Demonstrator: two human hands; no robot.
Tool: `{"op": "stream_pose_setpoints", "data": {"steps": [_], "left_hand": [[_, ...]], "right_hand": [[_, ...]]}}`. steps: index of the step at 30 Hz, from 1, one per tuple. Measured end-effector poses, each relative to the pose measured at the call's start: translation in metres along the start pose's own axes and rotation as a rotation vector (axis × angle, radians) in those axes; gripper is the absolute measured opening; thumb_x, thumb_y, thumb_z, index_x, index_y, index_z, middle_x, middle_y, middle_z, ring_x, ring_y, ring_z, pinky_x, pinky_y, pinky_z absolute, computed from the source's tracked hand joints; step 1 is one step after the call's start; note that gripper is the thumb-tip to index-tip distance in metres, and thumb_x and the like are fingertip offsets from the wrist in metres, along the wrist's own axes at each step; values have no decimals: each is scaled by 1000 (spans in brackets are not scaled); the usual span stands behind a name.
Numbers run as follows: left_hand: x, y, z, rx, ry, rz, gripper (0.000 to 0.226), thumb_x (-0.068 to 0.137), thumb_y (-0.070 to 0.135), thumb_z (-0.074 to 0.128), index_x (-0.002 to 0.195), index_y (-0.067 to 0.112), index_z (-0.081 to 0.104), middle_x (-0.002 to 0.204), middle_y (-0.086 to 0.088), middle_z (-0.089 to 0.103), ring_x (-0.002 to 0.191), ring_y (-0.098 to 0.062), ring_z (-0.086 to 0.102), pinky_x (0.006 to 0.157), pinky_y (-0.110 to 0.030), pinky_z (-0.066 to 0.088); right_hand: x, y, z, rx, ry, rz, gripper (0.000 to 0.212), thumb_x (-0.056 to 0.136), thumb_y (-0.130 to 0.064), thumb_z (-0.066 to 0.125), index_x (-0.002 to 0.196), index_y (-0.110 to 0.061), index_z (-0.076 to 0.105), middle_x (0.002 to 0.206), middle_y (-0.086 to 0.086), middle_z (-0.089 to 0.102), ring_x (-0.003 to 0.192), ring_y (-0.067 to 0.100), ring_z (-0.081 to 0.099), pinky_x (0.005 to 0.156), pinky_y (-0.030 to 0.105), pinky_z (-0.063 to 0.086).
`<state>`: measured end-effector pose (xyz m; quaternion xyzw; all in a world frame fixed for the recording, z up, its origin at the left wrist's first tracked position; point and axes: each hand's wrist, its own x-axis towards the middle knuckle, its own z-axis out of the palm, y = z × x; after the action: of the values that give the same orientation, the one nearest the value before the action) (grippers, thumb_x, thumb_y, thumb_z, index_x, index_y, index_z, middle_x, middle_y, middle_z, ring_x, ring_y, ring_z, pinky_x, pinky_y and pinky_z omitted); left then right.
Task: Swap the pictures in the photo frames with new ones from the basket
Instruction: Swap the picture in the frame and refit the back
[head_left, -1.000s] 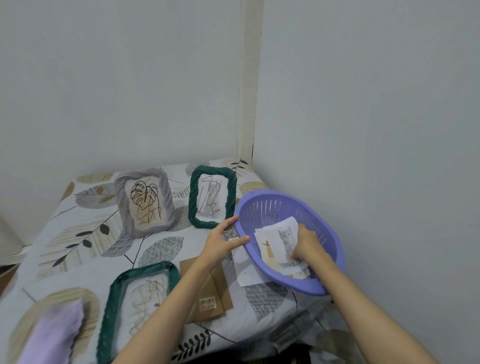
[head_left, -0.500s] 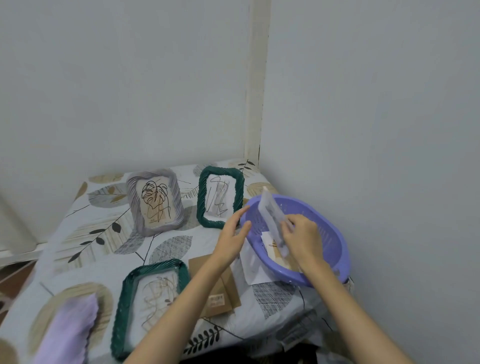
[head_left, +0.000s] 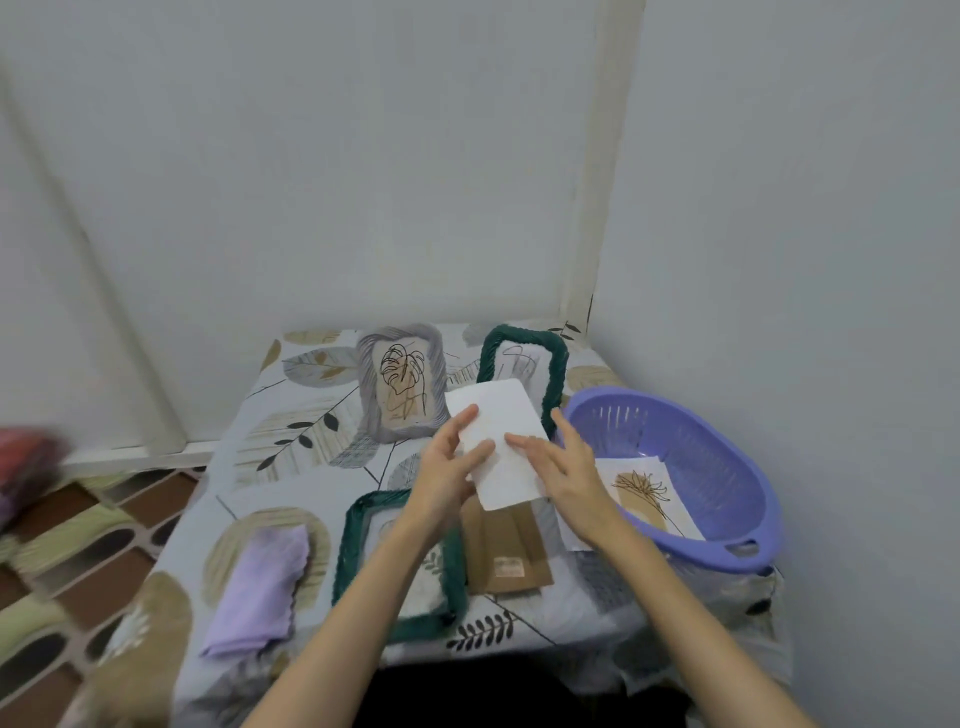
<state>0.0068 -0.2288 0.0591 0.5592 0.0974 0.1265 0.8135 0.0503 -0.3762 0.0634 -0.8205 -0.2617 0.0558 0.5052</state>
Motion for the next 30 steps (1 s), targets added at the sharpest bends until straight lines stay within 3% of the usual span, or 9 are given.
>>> {"op": "stream_pose_setpoints", "data": {"steps": [2, 4, 7, 9, 13, 17, 19, 23, 30], "left_hand": [[-9, 5, -23, 73, 4, 31, 53, 83, -7, 59, 122, 27, 50, 127, -3, 51, 107, -28, 59, 74, -38, 57], [-19, 9, -47, 159, 12, 69, 59, 80, -11, 60, 125, 25, 49, 128, -6, 50, 112, -32, 57, 79, -42, 56], [-33, 10, -82, 394, 89, 118, 57, 76, -10, 66, 123, 18, 49, 125, -10, 51, 100, -30, 61, 74, -33, 59], [-39, 7, -103, 540, 136, 100, 54, 75, -5, 70, 122, 15, 51, 125, -10, 52, 95, -25, 61, 74, -29, 57], [-43, -6, -138, 851, 135, -3, 58, 74, 7, 75, 126, 15, 52, 128, -4, 52, 110, -20, 51, 93, -28, 46], [-45, -18, -152, 849, 108, -97, 66, 69, 5, 79, 128, 15, 51, 126, -6, 53, 102, -15, 51, 68, -4, 44], [-45, -22, -155, 868, 90, -107, 71, 65, 6, 81, 128, 17, 51, 127, -5, 53, 101, -14, 51, 69, -7, 43], [-45, -27, -156, 1050, 1, -76, 75, 66, 15, 82, 132, 20, 47, 135, 0, 47, 107, -12, 43, 89, -20, 36], [-45, -28, -156, 1240, -97, -142, 73, 70, 21, 80, 134, 14, 46, 150, -5, 27, 138, -22, 27, 114, -37, 25]], "right_hand": [[2, -2, 12, 110, -72, -4, 27, 89, -33, 57, 110, -50, 52, 149, 1, 25, 136, 21, 28, 101, 32, 37], [4, 0, 24, 176, -161, -4, 41, 86, -20, 63, 118, -41, 51, 126, 1, 49, 105, 14, 54, 79, 20, 50], [4, 1, 49, 193, -232, 47, 54, 81, -8, 68, 130, -23, 52, 90, 0, 50, 71, 9, 46, 64, 14, 44], [3, 3, 67, 171, -266, 98, 57, 79, -5, 68, 131, -18, 51, 84, 0, 49, 68, 8, 44, 61, 11, 43], [1, 6, 95, 19, -359, 132, 59, 78, -7, 69, 132, -13, 48, 78, -4, 47, 65, 5, 43, 57, 10, 39], [0, 12, 105, -91, -380, 128, 58, 76, -5, 69, 131, -11, 50, 72, -6, 47, 60, 4, 42, 57, 11, 36], [-2, 17, 104, -128, -373, 115, 57, 74, -4, 69, 129, -11, 52, 67, -7, 50, 57, 1, 42, 57, 9, 36], [-4, 24, 100, -219, -392, 86, 59, 74, -8, 68, 130, -16, 51, 65, -8, 52, 56, -1, 43, 57, 8, 36], [-4, 30, 99, -336, -469, 55, 56, 78, -13, 67, 131, -19, 50, 76, -4, 53, 69, 7, 46, 66, 16, 36]]}}
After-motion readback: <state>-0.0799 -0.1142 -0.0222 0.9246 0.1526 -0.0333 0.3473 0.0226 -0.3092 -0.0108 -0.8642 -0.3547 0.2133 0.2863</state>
